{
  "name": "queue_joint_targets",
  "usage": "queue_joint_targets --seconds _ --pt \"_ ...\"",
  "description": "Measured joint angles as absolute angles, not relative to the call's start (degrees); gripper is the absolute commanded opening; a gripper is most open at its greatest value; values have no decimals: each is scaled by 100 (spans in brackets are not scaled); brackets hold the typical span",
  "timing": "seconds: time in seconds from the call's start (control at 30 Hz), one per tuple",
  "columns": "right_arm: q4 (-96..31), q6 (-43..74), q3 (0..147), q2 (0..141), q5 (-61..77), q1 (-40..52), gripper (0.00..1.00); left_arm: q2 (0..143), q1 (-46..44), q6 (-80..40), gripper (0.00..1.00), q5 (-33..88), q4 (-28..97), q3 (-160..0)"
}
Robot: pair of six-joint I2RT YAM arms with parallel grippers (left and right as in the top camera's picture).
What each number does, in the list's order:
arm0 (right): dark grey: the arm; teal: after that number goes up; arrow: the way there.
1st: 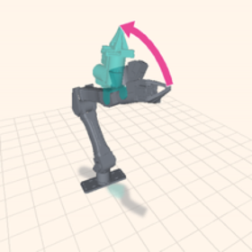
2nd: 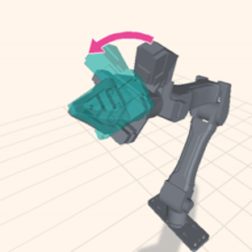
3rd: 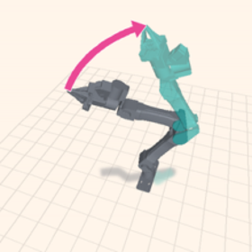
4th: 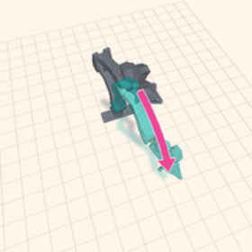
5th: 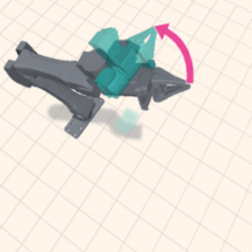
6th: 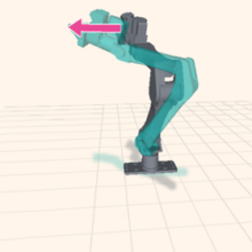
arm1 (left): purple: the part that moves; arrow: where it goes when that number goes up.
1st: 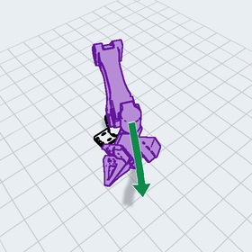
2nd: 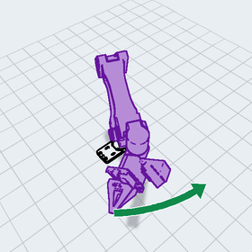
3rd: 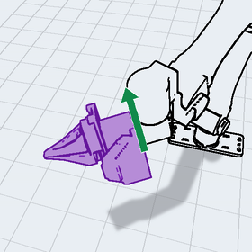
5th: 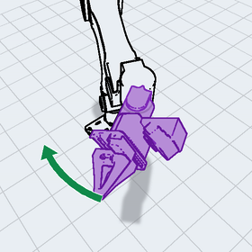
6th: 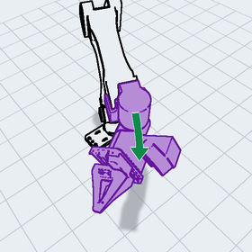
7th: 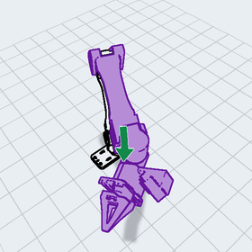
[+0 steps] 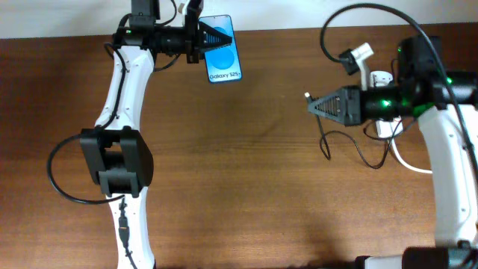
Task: Plug charger to phone and switch on socket
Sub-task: 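Grasp the black cable's USB-C tip with the right gripper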
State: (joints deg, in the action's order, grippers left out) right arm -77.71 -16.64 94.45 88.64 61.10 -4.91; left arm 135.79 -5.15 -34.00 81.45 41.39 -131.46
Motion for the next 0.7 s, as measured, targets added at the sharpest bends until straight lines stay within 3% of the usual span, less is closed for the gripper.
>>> queue_joint_targets --seconds 0.17,0.33,0.53,0.7 --pt "-6949 -1712 7813 7422 6226 -956 5 13579 -604 -3400 0 8147 4139 -13146" --pt "-4818 -187 5933 6879 6576 -930 4 13579 -829 -3400 0 7985 4143 -13146" --pt "-3162 1203 5706 6923 6722 -360 4 13579 -1155 -3645 0 7699 4014 -13146" --pt "-1081 2934 5675 7644 6471 467 4 13579 -1144 -4768 0 7787 2453 -13126"
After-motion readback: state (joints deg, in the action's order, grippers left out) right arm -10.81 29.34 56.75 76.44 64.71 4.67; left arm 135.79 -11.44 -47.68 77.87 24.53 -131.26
